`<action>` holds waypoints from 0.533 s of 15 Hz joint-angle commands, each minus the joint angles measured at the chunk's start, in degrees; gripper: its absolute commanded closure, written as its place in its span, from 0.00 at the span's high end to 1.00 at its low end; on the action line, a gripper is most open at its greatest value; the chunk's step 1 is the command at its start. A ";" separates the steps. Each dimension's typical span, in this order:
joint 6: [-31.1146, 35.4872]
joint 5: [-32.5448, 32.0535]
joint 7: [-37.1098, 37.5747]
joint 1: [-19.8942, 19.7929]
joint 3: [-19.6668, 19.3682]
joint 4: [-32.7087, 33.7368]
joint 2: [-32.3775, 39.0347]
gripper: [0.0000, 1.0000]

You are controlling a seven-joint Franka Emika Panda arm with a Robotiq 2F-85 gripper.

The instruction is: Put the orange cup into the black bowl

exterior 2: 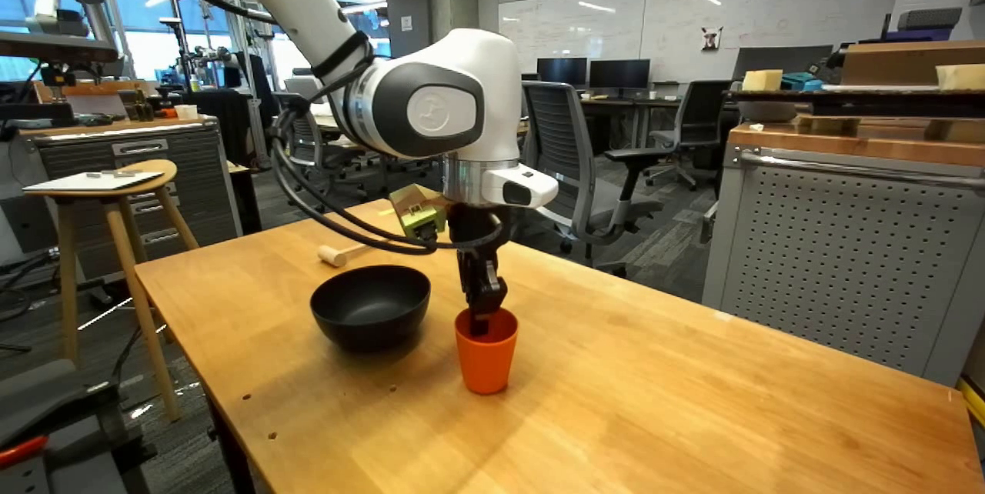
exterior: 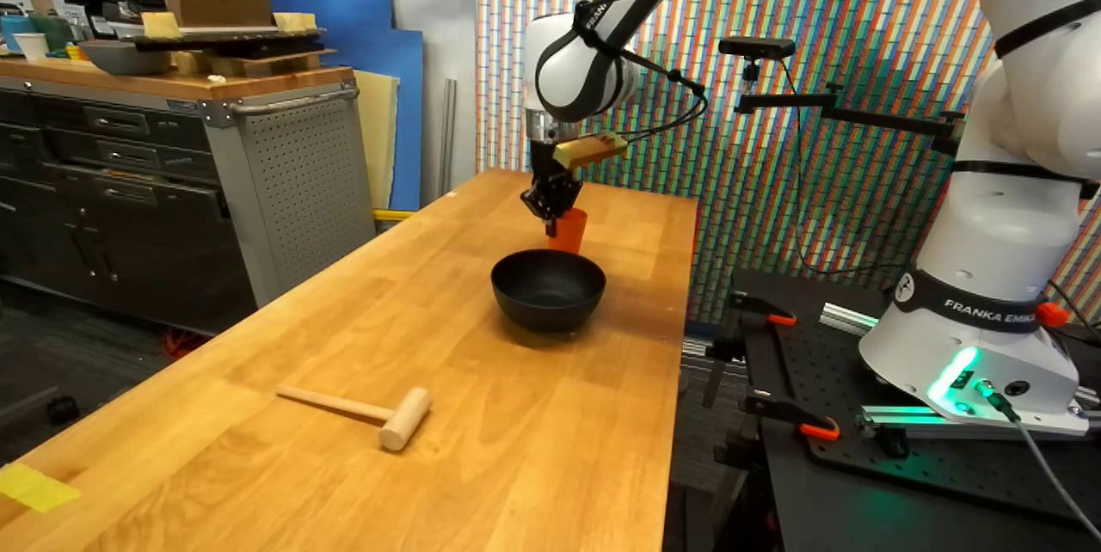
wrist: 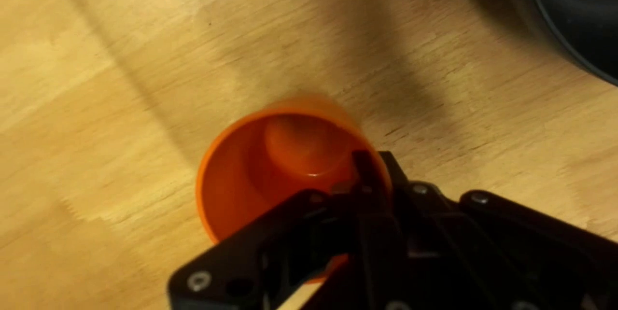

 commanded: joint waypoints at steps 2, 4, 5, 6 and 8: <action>-0.18 1.17 -1.05 -0.11 -1.03 1.18 0.33 0.08; -0.31 0.65 -0.65 0.17 -1.58 0.67 -0.99 0.06; -0.38 0.50 -0.46 0.27 -1.82 0.52 -1.50 0.07; -0.06 0.27 -0.27 0.39 -2.08 0.26 -2.11 0.05; -0.01 0.18 0.13 0.55 -2.39 -0.41 -3.60 0.06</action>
